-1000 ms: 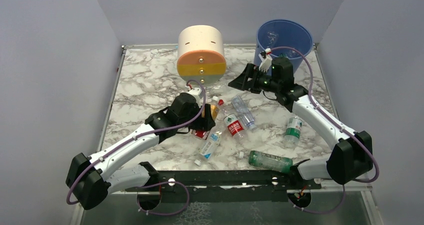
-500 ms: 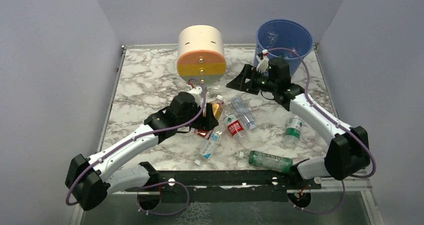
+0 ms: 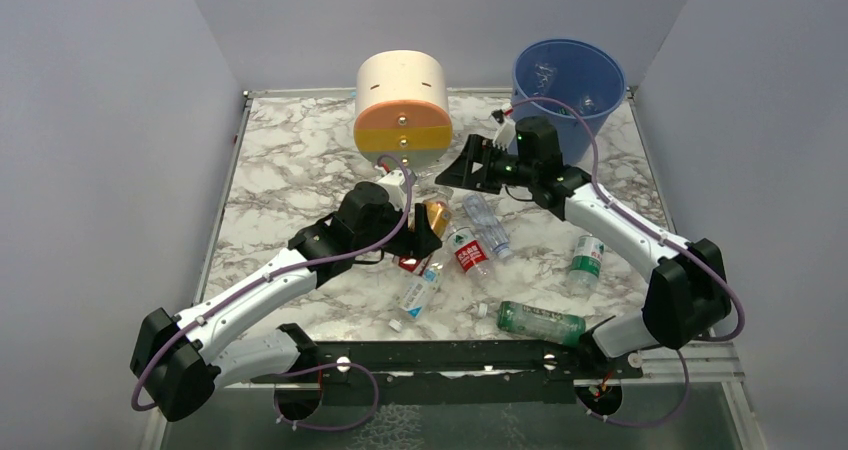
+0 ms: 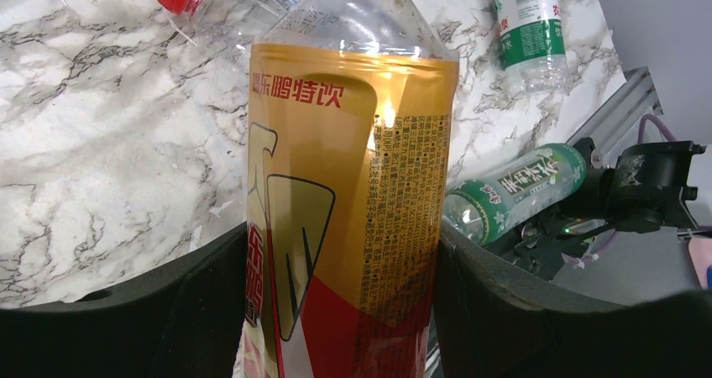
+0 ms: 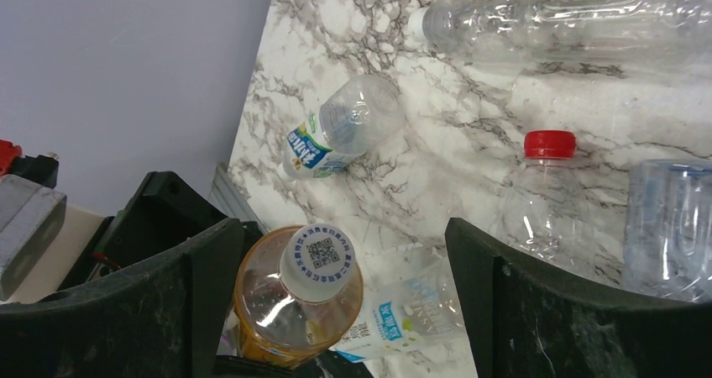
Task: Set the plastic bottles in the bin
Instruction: Pick up the plastic bottle at the center of the board.
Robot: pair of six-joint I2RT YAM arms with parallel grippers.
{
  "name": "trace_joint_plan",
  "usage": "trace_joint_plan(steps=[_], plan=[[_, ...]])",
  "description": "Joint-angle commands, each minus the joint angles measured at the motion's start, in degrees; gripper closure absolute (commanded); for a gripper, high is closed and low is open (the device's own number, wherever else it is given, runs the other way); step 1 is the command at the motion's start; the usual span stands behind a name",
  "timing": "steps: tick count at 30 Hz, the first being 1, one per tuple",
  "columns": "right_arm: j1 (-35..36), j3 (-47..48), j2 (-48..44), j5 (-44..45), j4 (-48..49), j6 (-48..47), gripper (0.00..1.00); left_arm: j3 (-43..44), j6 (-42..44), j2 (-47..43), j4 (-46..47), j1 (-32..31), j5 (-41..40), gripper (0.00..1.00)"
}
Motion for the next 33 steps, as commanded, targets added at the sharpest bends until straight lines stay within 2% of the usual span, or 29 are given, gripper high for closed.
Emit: trace_joint_plan(steps=[1,25,33], plan=[[2.07,1.66,1.18,-1.33,0.01,0.34,0.06,-0.01,0.69,-0.79,2.97,-0.19,0.67,0.42],[9.06,-1.02,1.36,-0.81,-0.06,2.0,0.07,-1.35,0.85,-1.77,4.14,-0.29,-4.13,0.43],[10.26,-0.91,2.16,-0.74,0.37,2.19,0.16,-1.57,1.04,-1.96,4.14,-0.19,-4.92,0.43]])
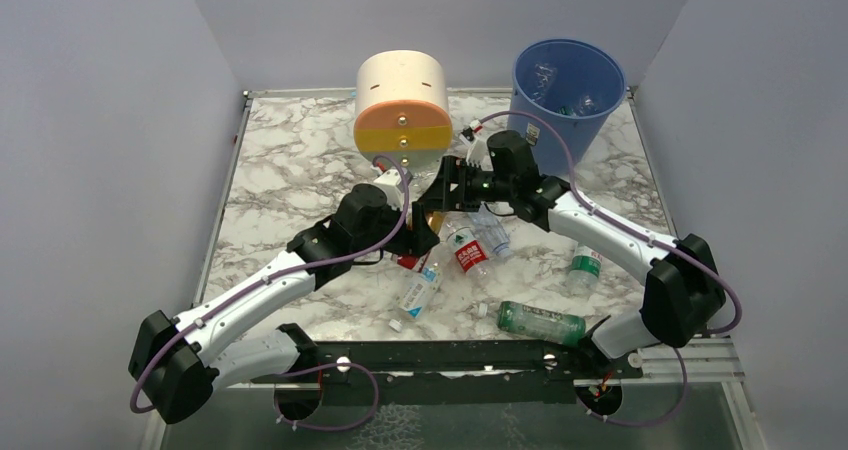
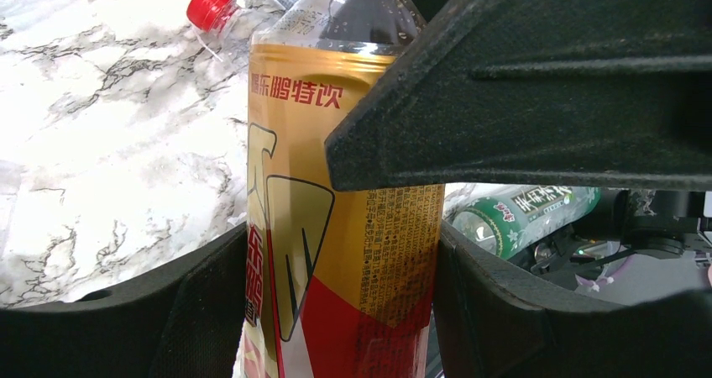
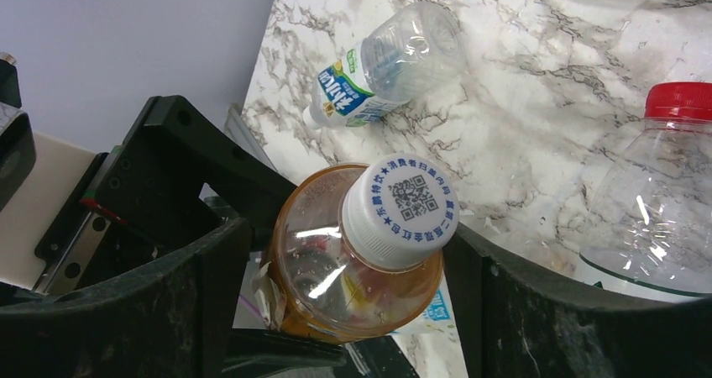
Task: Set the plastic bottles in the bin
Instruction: Pick up the plastic bottle at the center of the board.
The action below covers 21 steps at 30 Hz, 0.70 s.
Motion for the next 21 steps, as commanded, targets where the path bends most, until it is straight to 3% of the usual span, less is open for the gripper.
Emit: trace_joint_plan(steps=[1,15,21], plan=[[0.98,-0.46,0.99,-0.71,0.79,0.53,0.18,-0.18,1.06,-1.07,1.98,-0.23,-1.58,0.42],[1.39,0.39,1.39,-0.72,0.83,0.07,0.43,-0.3,1.23,-1.25,1.8,-0.21,-2.33,0.41],[1.38,-0.21,1.04,-0.57,1.15,0.08,0.5,-0.39,0.84,-1.15,1.63,-0.2,-2.6,0.3]])
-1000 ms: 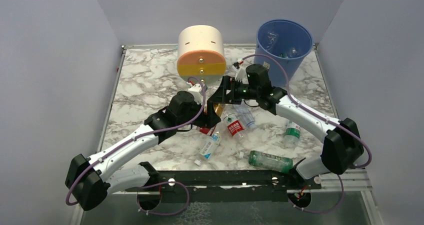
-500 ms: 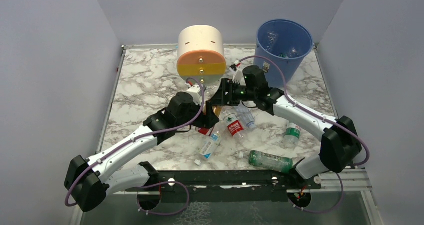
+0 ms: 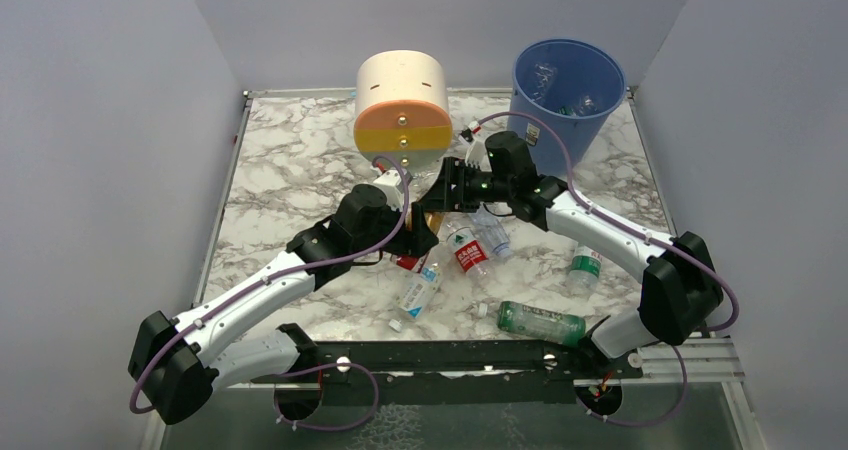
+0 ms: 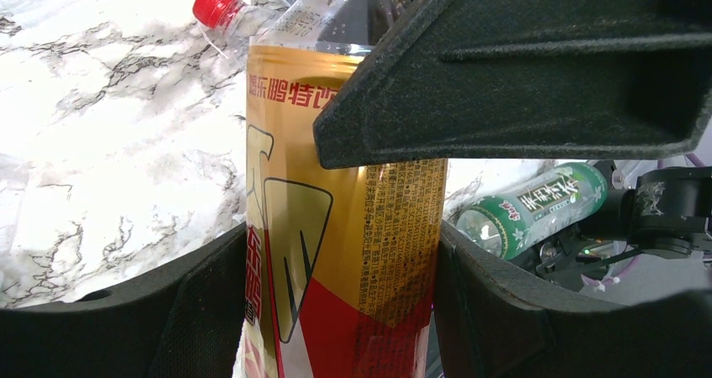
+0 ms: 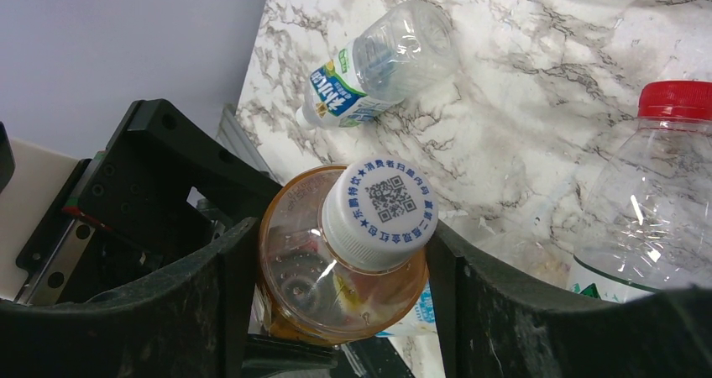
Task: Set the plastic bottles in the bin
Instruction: Pick up the plastic bottle at the center of the board.
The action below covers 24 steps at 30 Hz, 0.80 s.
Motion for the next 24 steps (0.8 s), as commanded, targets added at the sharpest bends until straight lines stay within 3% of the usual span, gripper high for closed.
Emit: trace_joint_plan(steps=[1,12,24], plan=[[1.23,-0.2,-0.03,-0.86,1.12,0.24,0.5,-0.39,0.33,-1.07,2.22,-0.22,-1.75,0.27],[1.28,-0.23,0.17,-0.53,1.25,0.15,0.51,0.03,0.16,-2.56,0.73,-0.22,-2.64,0.01],[1.22,1.2,0.3,1.52,-0.65,-1.12,0.51,1.99,-0.03,-6.45,-3.01,-0.22,-4.83,0.01]])
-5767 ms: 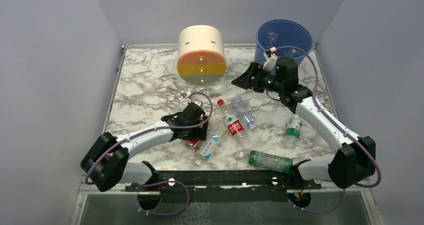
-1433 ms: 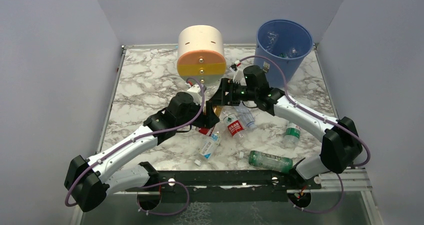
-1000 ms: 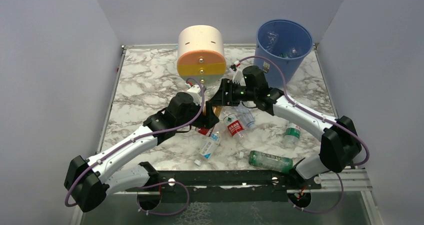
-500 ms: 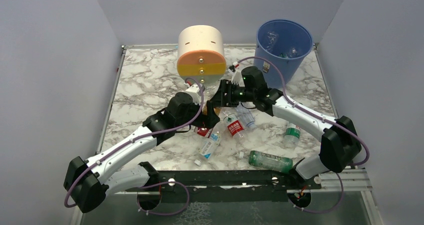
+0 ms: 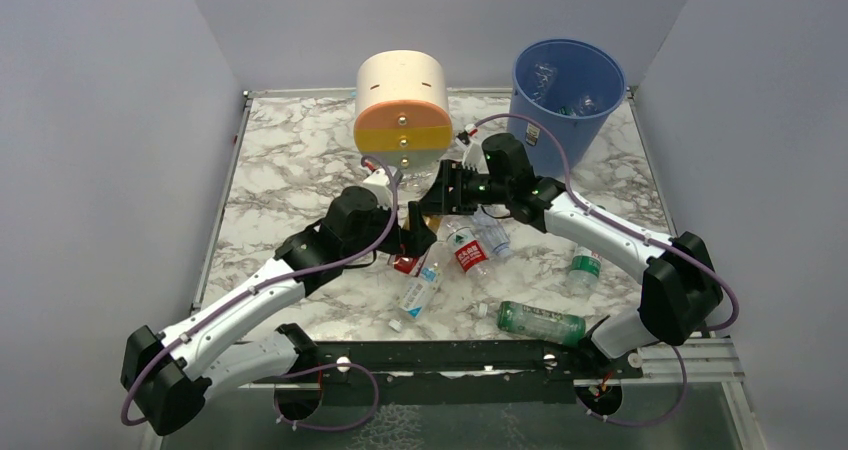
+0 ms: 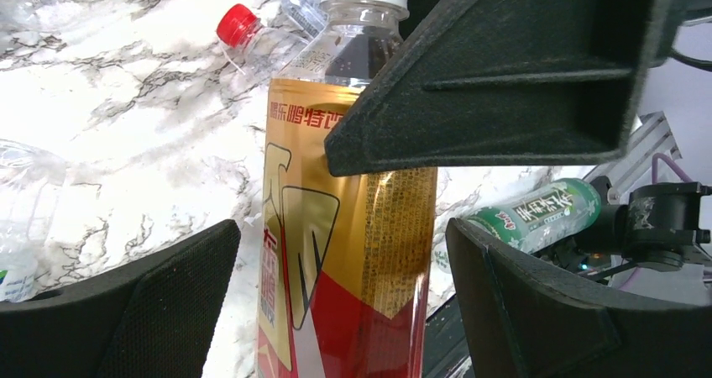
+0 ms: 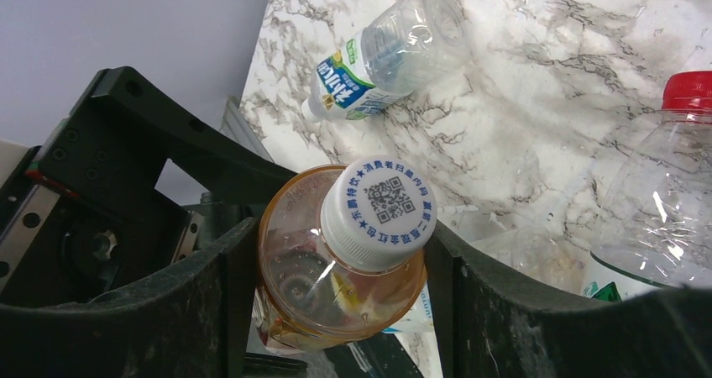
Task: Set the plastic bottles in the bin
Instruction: Pick up the plastic bottle at the center of the board.
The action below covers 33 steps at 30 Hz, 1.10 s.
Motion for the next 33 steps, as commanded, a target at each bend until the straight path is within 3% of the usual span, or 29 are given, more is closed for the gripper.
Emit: trace_joint_plan(steps=[1,13,22,33], plan=[[0.22,1.52,0.36,1.69,-0.8,-1.19,0.51,2.42,0.2,-3.3,-2.2,-0.2,-2.43,0.01],[0.11,7.36,1.2,5.27,-5.24,-3.84,0.51,12.44,-0.89,-8.81,-8.97,-0.17,-1.67,0.01],[-1.15,12.55,1.89,7.22,-8.52,-6.19,0.51,10.22,-1.86,-10.71,-9.95,-0.22,-1.79,0.01],[-10.92,17.22,1.04,6.67,-11.07,-8.99,0.51,10.22,-1.23,-10.95,-10.1,-0.21,-2.25,0.01]])
